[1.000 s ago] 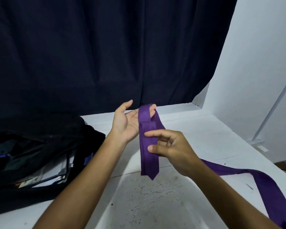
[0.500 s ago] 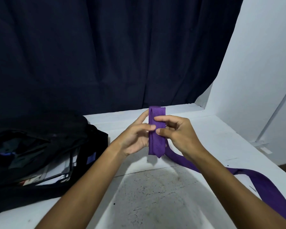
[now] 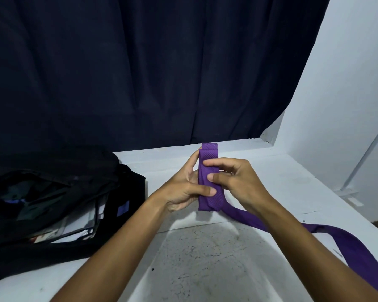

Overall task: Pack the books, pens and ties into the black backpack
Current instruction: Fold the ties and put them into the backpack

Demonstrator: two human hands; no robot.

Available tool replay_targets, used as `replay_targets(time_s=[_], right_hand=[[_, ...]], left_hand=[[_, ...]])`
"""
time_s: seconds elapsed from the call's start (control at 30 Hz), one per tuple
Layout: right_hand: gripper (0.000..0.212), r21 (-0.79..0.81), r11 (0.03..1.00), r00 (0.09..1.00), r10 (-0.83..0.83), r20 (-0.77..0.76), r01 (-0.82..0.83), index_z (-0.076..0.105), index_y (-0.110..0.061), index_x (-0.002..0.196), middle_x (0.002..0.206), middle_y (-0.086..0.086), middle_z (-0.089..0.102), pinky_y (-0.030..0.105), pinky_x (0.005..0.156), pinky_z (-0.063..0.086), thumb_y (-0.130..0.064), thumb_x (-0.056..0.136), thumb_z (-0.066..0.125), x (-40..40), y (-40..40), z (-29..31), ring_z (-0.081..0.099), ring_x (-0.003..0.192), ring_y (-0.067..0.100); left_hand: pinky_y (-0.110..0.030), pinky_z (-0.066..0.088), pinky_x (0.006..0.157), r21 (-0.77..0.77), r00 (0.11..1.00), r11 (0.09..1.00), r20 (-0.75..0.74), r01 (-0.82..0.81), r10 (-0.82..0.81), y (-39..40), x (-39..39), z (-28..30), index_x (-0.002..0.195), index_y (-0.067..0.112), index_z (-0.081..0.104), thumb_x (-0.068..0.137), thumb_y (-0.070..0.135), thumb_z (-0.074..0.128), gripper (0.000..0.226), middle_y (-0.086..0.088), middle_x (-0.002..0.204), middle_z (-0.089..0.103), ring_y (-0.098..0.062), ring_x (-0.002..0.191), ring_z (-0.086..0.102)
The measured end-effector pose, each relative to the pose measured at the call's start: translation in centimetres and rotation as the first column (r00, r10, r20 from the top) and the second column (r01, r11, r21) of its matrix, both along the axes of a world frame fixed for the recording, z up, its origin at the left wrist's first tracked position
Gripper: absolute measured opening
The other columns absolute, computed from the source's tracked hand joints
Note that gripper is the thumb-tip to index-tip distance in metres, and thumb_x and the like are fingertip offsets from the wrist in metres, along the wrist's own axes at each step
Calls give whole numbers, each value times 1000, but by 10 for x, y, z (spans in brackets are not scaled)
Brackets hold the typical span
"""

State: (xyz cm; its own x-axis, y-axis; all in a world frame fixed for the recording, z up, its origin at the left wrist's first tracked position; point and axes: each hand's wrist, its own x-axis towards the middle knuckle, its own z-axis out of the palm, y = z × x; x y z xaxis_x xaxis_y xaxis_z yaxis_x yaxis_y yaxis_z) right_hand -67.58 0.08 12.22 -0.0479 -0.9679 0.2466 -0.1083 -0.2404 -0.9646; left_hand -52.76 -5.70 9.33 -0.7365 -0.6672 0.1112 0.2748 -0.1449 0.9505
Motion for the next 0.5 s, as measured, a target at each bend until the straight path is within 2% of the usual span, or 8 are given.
replay_targets(time_s=[0.07, 0.13, 0.17, 0.2, 0.23, 0.3, 0.33, 0.5], right_hand=[[33, 7, 1000, 999, 2, 45, -2, 72, -10, 102, 94, 9, 75, 30, 79, 58, 12, 79, 65, -1, 1, 1, 72, 87, 22], [33, 31, 999, 994, 22, 109, -25, 73, -12, 100, 94, 7, 74, 31, 78, 58, 12, 80, 65, -4, 1, 3, 71, 86, 21], [33, 54, 997, 988, 42, 145, -50, 73, -13, 98, 93, 6, 74, 30, 76, 58, 12, 80, 64, -6, 2, 5, 70, 85, 20], [33, 77, 993, 981, 70, 184, -85, 73, -13, 97, 92, 6, 74, 29, 74, 57, 12, 80, 63, -7, 2, 7, 69, 84, 18], [33, 89, 989, 971, 98, 219, -120, 73, -13, 97, 92, 7, 74, 27, 73, 57, 13, 80, 62, -8, 3, 9, 69, 82, 17], [33, 81, 982, 953, 145, 266, -172, 72, -12, 97, 90, 7, 74, 25, 72, 57, 14, 80, 61, -10, 3, 15, 69, 80, 15], [33, 67, 981, 947, 157, 281, -183, 72, -11, 97, 89, 7, 74, 25, 72, 57, 14, 80, 60, -10, 3, 18, 69, 79, 15], [32, -38, 998, 942, 60, 331, -50, 68, -9, 102, 82, -1, 74, 22, 68, 55, 13, 82, 58, -17, 1, 35, 68, 76, 10]], left_hand=[[-36, 58, 80, 7, 998, 999, 33, -46, 46, 4, 0, 4, 133, 25, 49, 78, -4, 69, 66, -14, 109, 68, -22, 93, 68], [-31, 57, 69, -20, 957, 961, 88, -275, 276, 3, -2, 10, 107, 18, 63, 89, 19, 67, 19, -6, 91, 69, -17, 78, 66], [-29, 55, 66, -26, 899, 904, 89, -427, 428, -1, -3, 10, 98, 15, 65, 95, 25, 59, 12, -5, 85, 67, -16, 73, 62], [-29, 54, 69, -34, 830, 832, 59, -554, 555, -7, -3, 8, 93, 14, 65, 98, 24, 52, 18, -5, 84, 65, -16, 74, 60], [-31, 51, 78, -58, 786, 785, 11, -616, 618, -14, -3, 7, 93, 14, 66, 99, 23, 48, 21, -4, 88, 66, -17, 81, 60], [-32, 46, 95, -127, 819, 809, -94, -574, 566, -17, -7, 7, 98, 16, 68, 95, 26, 44, 26, 0, 99, 70, -15, 98, 63], [-32, 46, 95, -134, 864, 854, -132, -502, 487, -17, -10, 6, 101, 15, 68, 96, 29, 42, 29, 0, 99, 72, -15, 98, 65], [-36, 55, 73, 25, 977, 978, -43, -208, 208, -5, -17, -14, 103, 6, 67, 95, 55, 34, 60, -14, 83, 74, -25, 72, 71]])
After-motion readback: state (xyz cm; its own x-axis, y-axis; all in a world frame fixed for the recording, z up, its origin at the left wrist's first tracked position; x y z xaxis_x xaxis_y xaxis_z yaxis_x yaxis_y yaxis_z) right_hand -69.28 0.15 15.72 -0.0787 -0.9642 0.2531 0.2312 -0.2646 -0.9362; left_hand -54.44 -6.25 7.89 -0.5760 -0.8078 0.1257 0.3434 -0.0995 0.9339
